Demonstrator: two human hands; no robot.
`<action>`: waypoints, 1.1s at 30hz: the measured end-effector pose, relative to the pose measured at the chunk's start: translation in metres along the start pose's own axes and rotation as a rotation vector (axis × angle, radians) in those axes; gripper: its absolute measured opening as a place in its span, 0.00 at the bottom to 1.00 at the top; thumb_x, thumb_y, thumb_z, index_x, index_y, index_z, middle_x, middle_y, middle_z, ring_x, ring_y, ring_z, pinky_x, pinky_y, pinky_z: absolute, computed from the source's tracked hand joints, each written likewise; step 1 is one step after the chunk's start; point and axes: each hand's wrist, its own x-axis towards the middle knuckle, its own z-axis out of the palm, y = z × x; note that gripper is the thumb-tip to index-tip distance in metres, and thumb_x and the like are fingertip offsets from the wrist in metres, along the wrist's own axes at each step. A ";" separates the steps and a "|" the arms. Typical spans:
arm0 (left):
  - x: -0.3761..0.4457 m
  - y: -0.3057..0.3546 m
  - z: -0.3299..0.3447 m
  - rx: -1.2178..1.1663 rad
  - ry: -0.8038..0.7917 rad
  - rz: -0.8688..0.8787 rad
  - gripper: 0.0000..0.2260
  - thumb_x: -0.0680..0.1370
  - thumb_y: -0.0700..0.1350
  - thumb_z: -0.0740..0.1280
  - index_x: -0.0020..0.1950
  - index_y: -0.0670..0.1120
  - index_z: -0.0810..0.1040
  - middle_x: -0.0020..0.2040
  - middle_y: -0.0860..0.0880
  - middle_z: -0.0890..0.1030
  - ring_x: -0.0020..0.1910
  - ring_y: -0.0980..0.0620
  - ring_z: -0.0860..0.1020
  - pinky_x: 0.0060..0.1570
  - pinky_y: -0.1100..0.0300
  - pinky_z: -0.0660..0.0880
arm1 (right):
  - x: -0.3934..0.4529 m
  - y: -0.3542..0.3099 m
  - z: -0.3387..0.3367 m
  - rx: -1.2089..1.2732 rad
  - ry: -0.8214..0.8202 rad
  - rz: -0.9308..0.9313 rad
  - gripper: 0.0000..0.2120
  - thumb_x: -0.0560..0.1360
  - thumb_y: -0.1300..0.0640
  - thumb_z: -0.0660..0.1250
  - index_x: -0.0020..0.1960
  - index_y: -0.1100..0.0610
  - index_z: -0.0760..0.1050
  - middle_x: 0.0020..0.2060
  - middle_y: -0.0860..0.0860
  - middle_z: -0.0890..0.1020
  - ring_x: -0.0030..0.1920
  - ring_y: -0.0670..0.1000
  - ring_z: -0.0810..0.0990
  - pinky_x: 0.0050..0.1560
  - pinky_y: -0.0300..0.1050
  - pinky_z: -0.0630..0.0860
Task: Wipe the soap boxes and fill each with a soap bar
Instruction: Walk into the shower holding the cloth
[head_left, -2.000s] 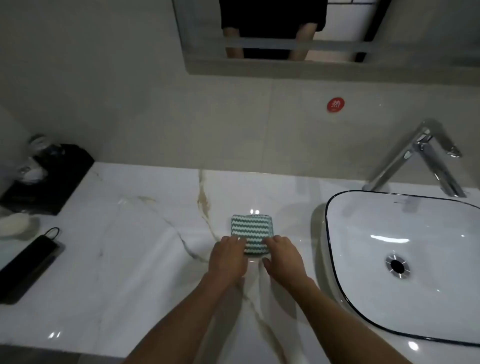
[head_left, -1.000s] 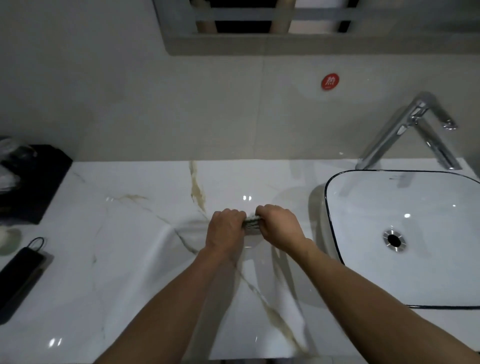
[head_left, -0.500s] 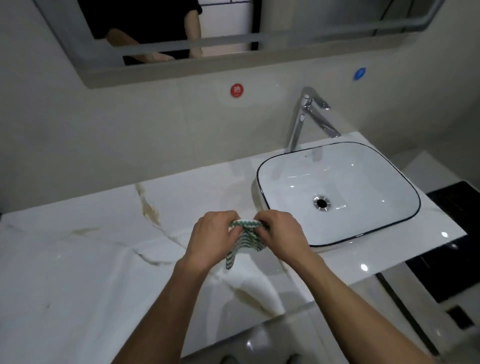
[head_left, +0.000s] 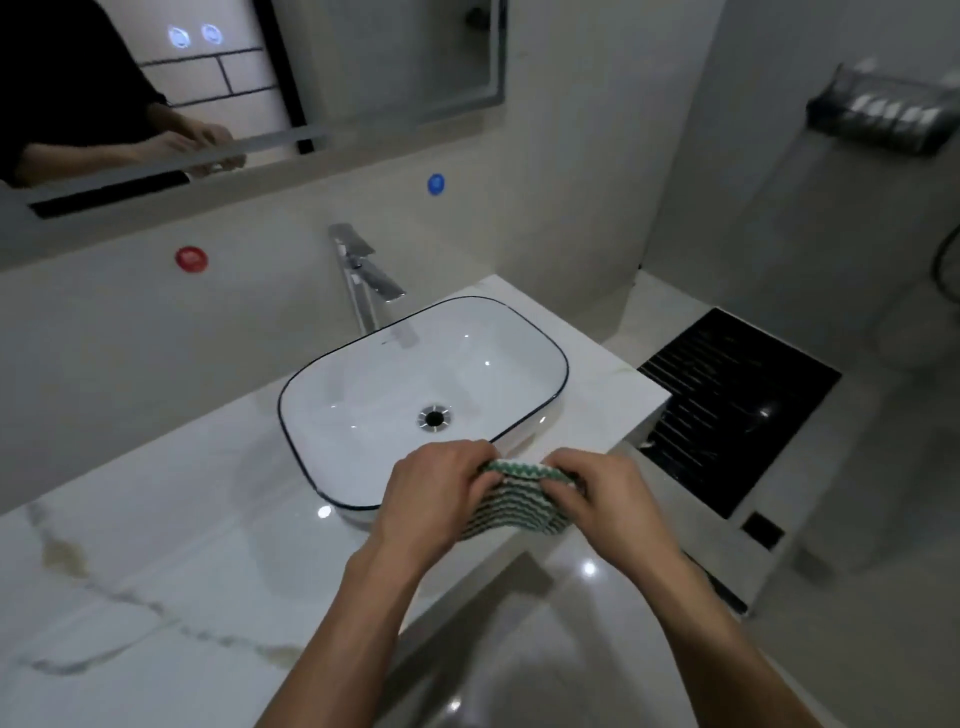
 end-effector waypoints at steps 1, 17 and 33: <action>0.008 0.018 0.009 -0.008 -0.008 0.029 0.07 0.80 0.53 0.64 0.53 0.54 0.79 0.46 0.55 0.82 0.47 0.52 0.78 0.45 0.54 0.73 | -0.007 0.017 -0.016 -0.018 0.005 0.012 0.03 0.78 0.53 0.68 0.48 0.51 0.81 0.38 0.47 0.83 0.40 0.48 0.80 0.43 0.52 0.77; 0.167 0.219 0.141 -0.118 -0.229 0.401 0.06 0.79 0.54 0.65 0.52 0.55 0.80 0.45 0.57 0.83 0.43 0.57 0.78 0.42 0.58 0.74 | -0.034 0.224 -0.184 -0.072 0.205 0.251 0.02 0.78 0.54 0.70 0.48 0.49 0.81 0.36 0.41 0.79 0.37 0.40 0.76 0.39 0.44 0.69; 0.467 0.280 0.235 -0.233 -0.339 0.561 0.06 0.79 0.53 0.67 0.53 0.54 0.80 0.45 0.58 0.83 0.44 0.60 0.79 0.46 0.59 0.76 | 0.161 0.361 -0.302 -0.132 0.353 0.460 0.02 0.75 0.53 0.74 0.47 0.50 0.83 0.37 0.45 0.84 0.38 0.42 0.79 0.38 0.28 0.68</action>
